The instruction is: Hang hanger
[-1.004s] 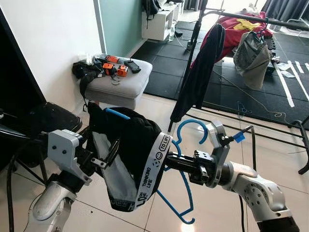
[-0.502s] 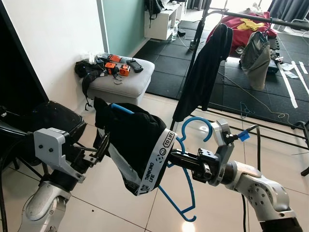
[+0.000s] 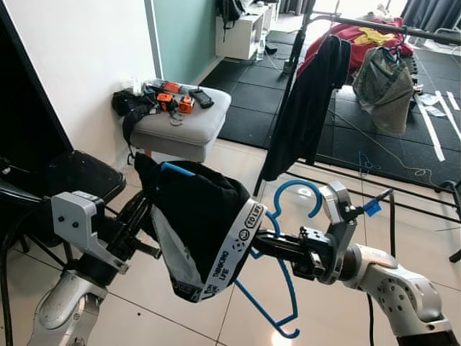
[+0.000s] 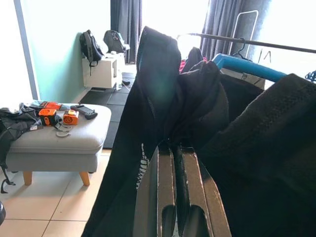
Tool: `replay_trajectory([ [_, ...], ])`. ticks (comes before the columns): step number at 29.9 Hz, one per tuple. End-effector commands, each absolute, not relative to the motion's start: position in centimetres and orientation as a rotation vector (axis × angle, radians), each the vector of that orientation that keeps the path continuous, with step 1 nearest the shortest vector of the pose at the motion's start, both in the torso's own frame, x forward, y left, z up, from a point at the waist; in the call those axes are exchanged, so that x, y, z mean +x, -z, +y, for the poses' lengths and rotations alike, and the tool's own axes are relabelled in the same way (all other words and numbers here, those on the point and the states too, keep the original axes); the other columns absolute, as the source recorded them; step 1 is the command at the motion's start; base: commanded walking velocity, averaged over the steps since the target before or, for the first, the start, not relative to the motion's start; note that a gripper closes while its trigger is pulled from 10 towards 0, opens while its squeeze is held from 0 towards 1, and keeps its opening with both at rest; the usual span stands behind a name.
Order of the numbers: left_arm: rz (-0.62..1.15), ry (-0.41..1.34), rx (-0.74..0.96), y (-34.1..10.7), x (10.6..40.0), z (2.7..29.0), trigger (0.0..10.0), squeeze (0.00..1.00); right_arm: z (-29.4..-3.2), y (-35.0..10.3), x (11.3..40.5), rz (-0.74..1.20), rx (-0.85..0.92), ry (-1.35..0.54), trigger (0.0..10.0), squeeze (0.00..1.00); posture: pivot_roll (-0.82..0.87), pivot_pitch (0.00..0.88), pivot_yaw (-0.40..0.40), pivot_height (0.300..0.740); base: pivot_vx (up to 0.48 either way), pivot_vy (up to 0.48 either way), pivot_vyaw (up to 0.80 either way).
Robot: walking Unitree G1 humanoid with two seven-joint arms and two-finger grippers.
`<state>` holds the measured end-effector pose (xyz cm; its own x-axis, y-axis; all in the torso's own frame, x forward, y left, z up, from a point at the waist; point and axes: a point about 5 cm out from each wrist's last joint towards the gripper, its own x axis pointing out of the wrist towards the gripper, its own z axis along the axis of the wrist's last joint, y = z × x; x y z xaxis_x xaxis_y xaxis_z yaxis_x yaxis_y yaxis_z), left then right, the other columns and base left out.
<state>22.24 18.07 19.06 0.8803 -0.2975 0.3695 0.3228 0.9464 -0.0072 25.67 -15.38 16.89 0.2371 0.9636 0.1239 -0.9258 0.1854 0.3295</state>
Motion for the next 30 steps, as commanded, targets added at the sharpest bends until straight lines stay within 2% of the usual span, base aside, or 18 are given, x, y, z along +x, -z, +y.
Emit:
replay_trajectory([
  [1,-0.389,0.329,-0.076,-19.2,21.9,18.1,0.0,0.00,-15.2,-16.9,26.0,0.113,0.341,-1.318,10.0,0.00,-0.04,0.122,-0.018,0.740,0.000,0.000,0.00],
  [5,-0.399,0.329,-0.076,-19.5,21.9,18.2,0.0,0.00,-15.5,-16.8,26.3,0.115,0.323,-1.290,10.0,0.00,-0.04,0.121,-0.019,0.740,0.000,0.000,0.00],
  [7,-0.483,0.312,-0.060,-21.7,21.8,18.8,0.0,0.00,-17.0,-16.5,27.8,0.129,0.220,-1.148,10.0,0.00,-0.04,0.121,-0.020,0.740,0.000,0.000,0.00],
  [17,-0.685,0.319,-0.042,-27.1,22.2,18.8,0.0,0.00,-18.8,-16.9,28.6,0.133,0.156,-1.065,10.0,0.00,-0.05,0.115,-0.021,0.740,0.000,0.000,0.00],
  [25,-0.695,0.339,-0.061,-27.6,22.2,18.5,0.0,0.00,-18.9,-17.2,29.2,0.096,0.158,-1.032,10.0,0.00,-0.04,0.111,-0.016,0.740,0.000,0.000,0.00],
  [30,-0.614,0.258,-0.017,-26.2,22.7,19.6,0.0,0.00,-19.0,-19.0,29.3,0.016,0.208,-1.058,10.0,0.00,-0.05,0.109,-0.016,0.740,0.000,0.000,0.00],
])
